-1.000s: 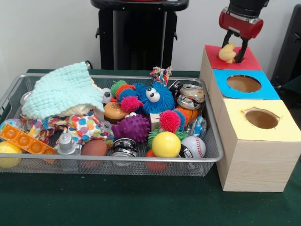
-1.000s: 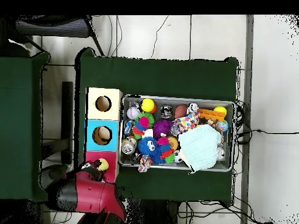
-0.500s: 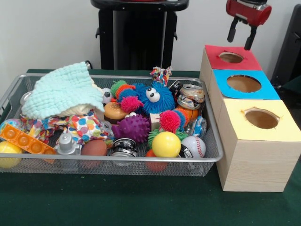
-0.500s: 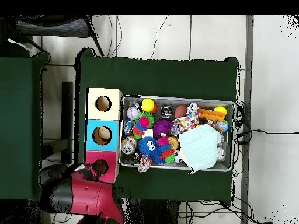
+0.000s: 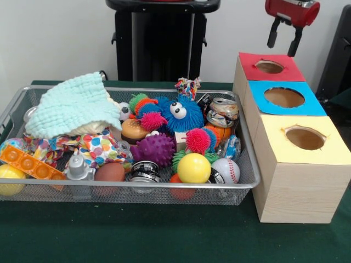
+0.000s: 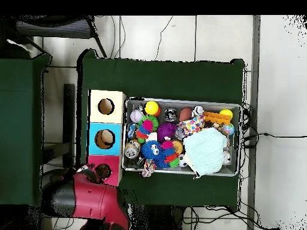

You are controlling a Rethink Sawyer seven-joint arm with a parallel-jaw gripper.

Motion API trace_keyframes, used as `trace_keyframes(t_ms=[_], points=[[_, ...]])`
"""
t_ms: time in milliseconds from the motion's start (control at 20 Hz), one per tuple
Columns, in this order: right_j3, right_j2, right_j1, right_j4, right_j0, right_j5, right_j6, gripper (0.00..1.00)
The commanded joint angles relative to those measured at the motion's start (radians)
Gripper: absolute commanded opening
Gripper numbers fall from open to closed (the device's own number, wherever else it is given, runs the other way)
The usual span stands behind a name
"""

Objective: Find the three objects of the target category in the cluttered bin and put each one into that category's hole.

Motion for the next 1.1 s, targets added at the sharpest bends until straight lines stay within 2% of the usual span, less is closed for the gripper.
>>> trace_keyframes(t_ms=[50,150,300,700,950,1100], points=[[-0.096,0.049,0.072,-0.057,-0.155,-0.028,-0.002,1.00],[-0.111,0.064,0.095,-0.082,-0.200,-0.062,-0.029,1.00],[-0.110,0.128,0.126,-0.100,-0.296,-0.138,-0.056,1.00],[-0.096,0.277,0.230,-0.151,-0.470,-0.324,-0.021,1.00],[-0.102,0.328,0.303,-0.178,-0.515,-0.393,0.015,1.00],[-0.108,0.341,0.347,-0.184,-0.523,-0.382,0.018,1.00]])
